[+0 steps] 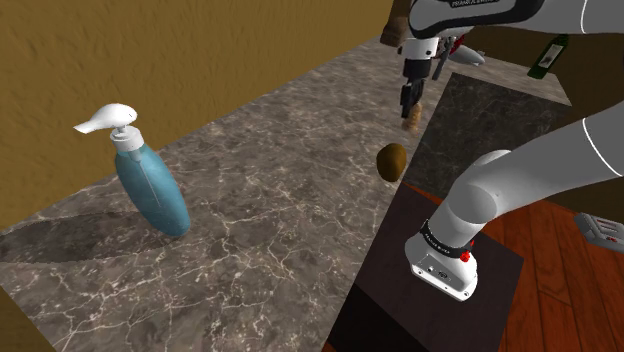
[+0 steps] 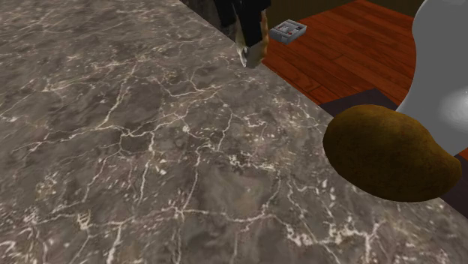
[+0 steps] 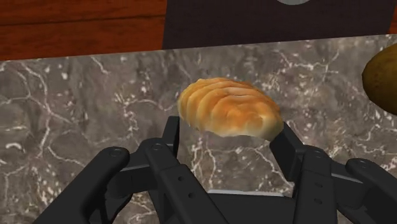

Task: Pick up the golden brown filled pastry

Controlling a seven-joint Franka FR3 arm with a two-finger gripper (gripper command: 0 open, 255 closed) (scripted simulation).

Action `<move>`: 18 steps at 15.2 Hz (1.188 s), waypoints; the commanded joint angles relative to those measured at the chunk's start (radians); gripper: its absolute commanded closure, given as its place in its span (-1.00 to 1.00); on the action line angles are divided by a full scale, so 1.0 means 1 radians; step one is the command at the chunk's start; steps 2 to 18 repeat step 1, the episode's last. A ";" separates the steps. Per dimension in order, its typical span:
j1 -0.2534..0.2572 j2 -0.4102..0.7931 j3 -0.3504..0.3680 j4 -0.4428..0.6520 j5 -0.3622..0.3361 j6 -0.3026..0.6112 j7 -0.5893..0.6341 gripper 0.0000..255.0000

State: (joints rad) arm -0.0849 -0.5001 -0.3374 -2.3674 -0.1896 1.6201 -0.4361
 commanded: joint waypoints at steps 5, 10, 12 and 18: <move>0.001 -0.001 0.002 0.009 0.001 -0.011 0.001 1.00; 0.001 -0.001 0.002 0.009 0.001 -0.011 0.001 1.00; 0.001 -0.001 0.002 0.009 0.001 -0.011 0.001 1.00; 0.001 -0.001 0.002 0.009 0.001 -0.011 0.001 1.00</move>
